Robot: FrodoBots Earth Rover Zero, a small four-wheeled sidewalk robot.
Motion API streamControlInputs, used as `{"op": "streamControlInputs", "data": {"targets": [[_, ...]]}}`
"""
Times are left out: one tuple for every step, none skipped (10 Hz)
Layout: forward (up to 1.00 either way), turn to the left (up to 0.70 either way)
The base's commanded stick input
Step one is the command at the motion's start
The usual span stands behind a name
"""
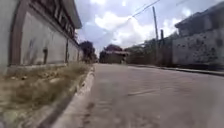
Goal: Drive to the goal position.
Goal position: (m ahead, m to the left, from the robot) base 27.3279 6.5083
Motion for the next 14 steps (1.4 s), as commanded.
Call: {"op": "streamControlInputs", "data": {"targets": [[1.00,0.00],[1.00,0.00],[1.00,0.00],[1.00,0.00],[1.00,0.02],[1.00,0.07],[1.00,0.12],[1.00,0.10],[1.00,0.09],[1.00,0.07],[1.00,0.09],[1.00,0.13],[1.00,0.15],[1.00,0.18]]}}
